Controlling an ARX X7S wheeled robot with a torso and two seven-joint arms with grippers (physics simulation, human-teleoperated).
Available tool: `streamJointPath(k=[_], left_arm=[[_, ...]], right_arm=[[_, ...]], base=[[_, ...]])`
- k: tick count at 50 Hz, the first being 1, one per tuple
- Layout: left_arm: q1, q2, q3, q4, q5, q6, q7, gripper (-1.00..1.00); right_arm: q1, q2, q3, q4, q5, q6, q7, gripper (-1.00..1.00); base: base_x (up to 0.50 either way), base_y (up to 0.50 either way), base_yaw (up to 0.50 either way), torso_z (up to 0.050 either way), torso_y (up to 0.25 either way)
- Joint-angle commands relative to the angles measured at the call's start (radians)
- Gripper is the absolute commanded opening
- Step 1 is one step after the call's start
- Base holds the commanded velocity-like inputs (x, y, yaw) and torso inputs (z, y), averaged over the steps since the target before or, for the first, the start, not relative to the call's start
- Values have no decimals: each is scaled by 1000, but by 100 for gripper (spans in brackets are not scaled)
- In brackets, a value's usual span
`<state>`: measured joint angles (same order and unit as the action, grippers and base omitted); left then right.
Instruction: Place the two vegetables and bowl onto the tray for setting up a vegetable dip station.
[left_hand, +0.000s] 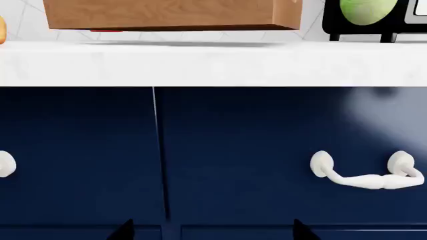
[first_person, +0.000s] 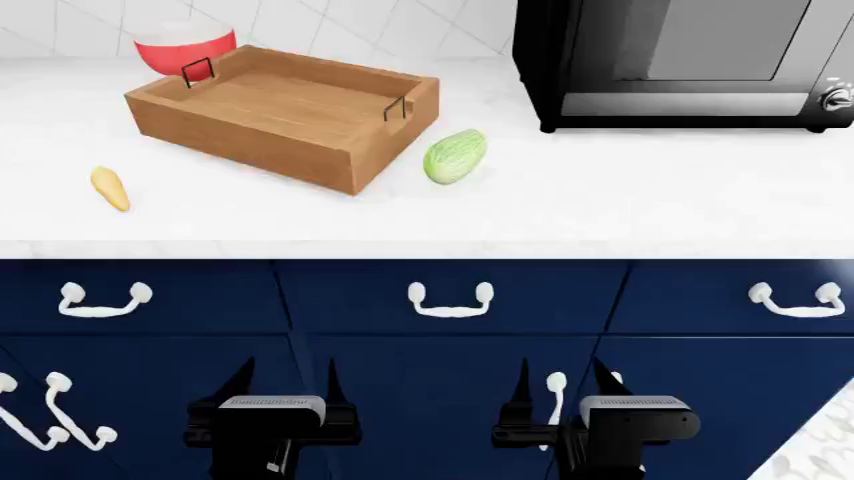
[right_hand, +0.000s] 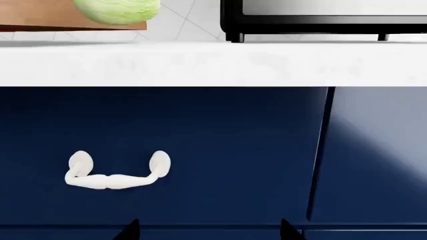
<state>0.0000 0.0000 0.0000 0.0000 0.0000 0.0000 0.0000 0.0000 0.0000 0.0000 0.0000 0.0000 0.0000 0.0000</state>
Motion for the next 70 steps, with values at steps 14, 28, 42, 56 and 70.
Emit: streamJointPath(k=[14,28,42,56,70], left_arm=[[-62,-49,61,15,-57,-16,-71,100],[-67,-67,100,25,-71,-14,-94,100],[-60,-82,129,31,-85,-13,-111,100],[-53,-97,151,39,-104,-11,-124,100],[-60,-110,169,35,-124,-9,-134,100]], right_arm=[[0,56,-52,-37,57,6,52,100],[-3,83,-67,-44,76,7,74,100],[-13,98,-78,-51,99,3,89,100],[-19,113,-93,-59,114,0,106,100],[-3,127,-112,-65,121,18,120,100]], base=[[0,0,0,0,0],[0,178,0,0,0],[0,225,0,0,0],[0,226,0,0,0],[0,226,0,0,0]])
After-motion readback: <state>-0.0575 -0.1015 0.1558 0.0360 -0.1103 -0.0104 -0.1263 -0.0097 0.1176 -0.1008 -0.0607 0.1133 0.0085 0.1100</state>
